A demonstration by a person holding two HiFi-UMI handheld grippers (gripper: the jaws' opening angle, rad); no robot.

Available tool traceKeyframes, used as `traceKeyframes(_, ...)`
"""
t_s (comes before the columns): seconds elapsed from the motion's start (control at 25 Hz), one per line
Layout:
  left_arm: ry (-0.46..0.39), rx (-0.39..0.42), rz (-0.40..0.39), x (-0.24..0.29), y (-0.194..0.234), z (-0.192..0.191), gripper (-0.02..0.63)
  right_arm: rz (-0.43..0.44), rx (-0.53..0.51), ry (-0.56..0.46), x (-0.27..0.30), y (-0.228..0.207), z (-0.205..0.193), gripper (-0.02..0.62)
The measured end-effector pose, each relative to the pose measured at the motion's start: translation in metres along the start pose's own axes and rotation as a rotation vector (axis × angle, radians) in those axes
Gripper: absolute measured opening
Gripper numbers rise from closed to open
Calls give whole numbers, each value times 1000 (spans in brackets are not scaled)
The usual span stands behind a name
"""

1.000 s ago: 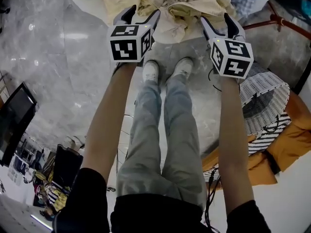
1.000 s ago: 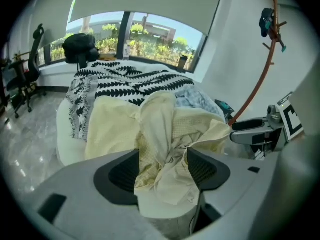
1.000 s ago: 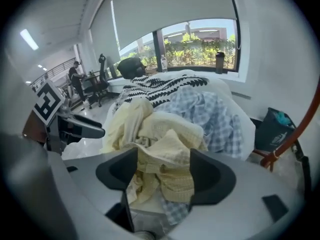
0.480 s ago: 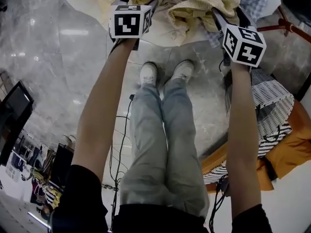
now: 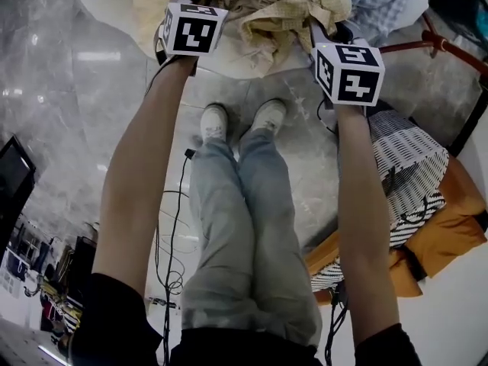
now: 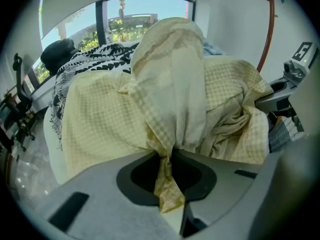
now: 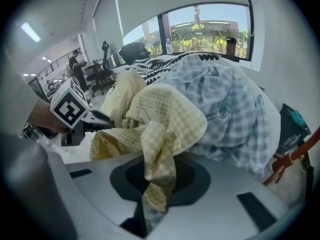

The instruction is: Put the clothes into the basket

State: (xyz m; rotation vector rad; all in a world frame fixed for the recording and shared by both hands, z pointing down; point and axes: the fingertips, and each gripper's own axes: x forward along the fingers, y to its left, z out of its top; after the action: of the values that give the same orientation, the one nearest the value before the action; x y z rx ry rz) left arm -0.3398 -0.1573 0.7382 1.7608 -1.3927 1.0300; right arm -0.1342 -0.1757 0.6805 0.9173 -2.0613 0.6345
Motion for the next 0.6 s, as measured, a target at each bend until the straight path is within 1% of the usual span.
traceKeyframes(0.12, 2, -22, -56, -19, -5, -3, 45, 27, 23, 0, -11, 14, 1, 43)
traceKeyframes(0.2, -10, -14, -82, -38, -8, -4, 43, 38, 30, -9, -23, 25, 4, 40)
traceKeyframes(0.28, -41, 14, -94, -61, -12, 2, 41, 42, 41, -40, -39, 37, 12, 38)
traceKeyframes(0.4, -94, 102, -93, -99, -23, 8, 40, 59, 62, -88, -69, 62, 21, 37)
traceKeyframes(0.44, -111, 116, -101, -111, -27, 10, 40, 62, 68, -100, -78, 70, 24, 35)
traceKeyframes(0.6, -176, 121, -148, -163, -46, 22, 40, 47, 77, -147, -114, 96, 39, 35)
